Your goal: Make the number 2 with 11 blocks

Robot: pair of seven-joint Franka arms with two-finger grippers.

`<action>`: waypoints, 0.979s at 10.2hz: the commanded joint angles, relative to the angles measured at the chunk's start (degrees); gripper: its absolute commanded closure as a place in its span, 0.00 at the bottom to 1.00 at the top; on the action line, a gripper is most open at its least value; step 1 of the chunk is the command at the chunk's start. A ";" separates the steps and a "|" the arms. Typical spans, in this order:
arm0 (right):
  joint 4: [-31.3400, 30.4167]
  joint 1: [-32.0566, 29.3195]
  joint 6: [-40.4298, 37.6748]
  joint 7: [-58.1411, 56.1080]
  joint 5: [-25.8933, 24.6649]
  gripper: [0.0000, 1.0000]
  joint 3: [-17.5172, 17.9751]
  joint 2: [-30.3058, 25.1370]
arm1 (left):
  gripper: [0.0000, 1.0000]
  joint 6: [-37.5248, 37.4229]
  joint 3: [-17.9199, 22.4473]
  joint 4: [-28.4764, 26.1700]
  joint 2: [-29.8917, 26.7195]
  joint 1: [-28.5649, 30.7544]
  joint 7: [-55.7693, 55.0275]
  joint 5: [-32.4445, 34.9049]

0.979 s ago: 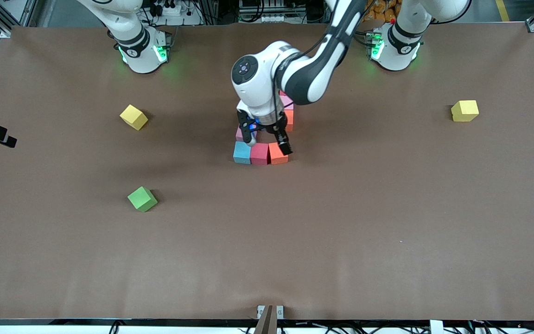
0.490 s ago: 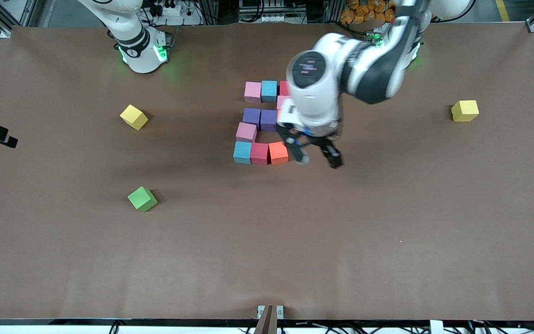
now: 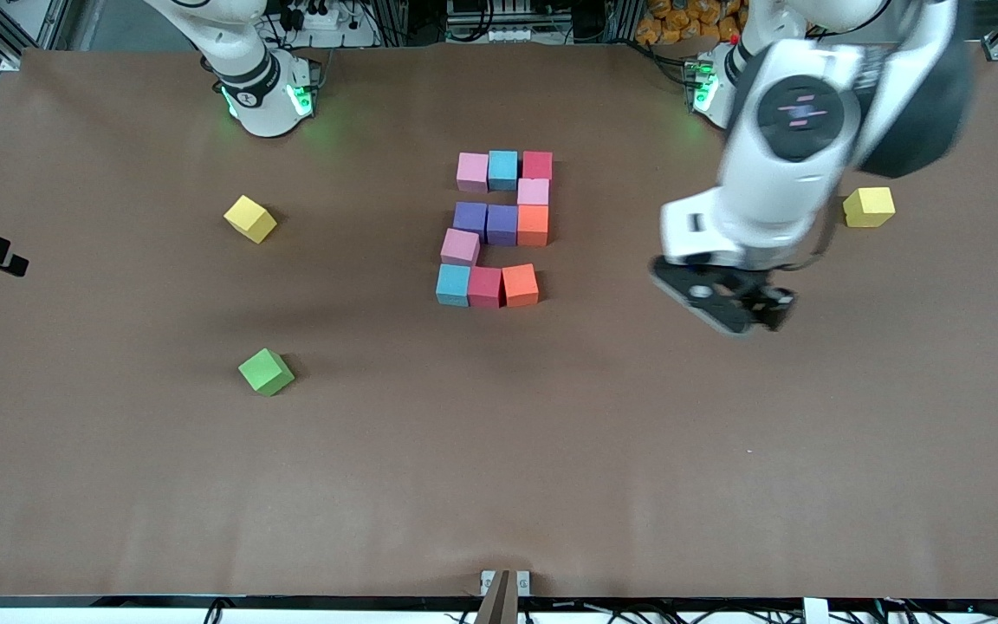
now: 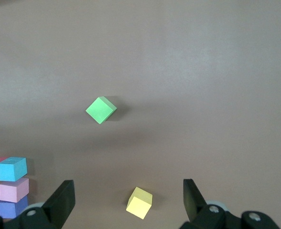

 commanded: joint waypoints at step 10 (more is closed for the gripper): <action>1.16 1.18 0.29 0.94 -0.35 0.00 0.37 0.57 | 0.00 -6.94 -18.17 -1.09 -12.37 30.46 -14.72 -1.74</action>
